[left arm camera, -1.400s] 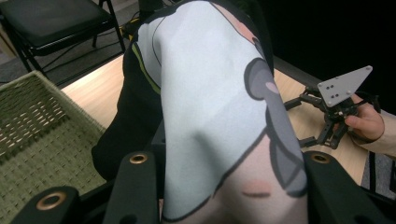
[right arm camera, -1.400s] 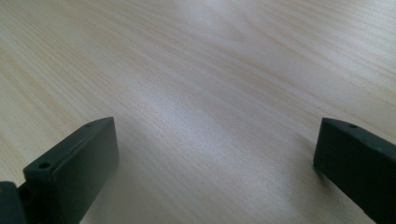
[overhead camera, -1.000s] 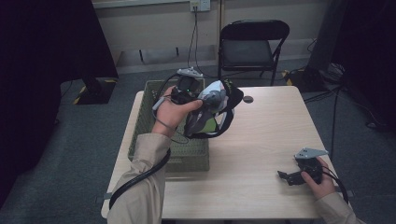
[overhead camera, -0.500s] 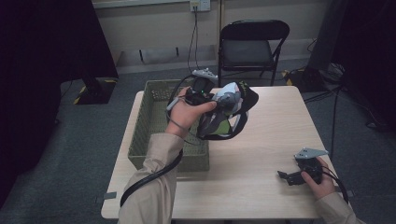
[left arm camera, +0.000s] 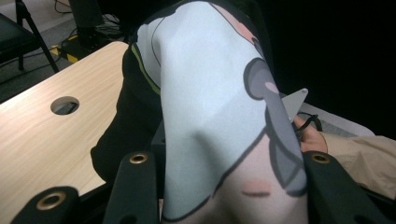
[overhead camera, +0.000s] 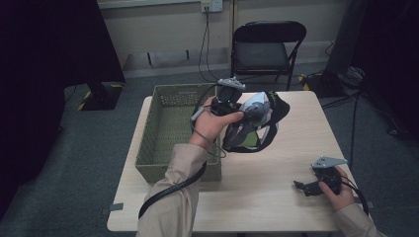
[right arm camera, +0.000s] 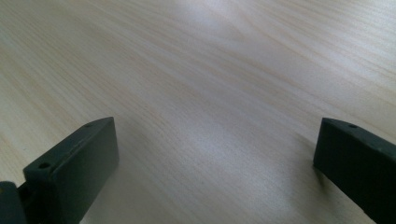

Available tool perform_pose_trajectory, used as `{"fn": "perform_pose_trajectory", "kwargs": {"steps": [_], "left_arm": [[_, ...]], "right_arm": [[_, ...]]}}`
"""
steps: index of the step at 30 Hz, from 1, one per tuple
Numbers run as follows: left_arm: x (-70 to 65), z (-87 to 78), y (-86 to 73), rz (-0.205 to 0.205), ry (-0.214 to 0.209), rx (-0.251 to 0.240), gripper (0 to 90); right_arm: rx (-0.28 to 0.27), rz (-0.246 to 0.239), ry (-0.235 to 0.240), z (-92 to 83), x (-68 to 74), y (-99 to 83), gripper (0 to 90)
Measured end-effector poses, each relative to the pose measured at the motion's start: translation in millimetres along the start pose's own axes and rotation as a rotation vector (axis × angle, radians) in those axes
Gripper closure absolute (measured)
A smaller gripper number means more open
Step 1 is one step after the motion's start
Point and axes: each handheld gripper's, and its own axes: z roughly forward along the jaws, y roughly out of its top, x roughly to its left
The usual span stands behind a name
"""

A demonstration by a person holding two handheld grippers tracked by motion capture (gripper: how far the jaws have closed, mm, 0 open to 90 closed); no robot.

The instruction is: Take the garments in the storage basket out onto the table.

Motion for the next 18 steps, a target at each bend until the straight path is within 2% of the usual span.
{"fn": "perform_pose_trajectory", "kwargs": {"steps": [18], "left_arm": [[-9.2,31.2,-6.0,0.004,-0.019,-0.018,57.3]], "right_arm": [[0.000,-0.001,0.000,0.0,-0.1,0.0,0.0]]}}
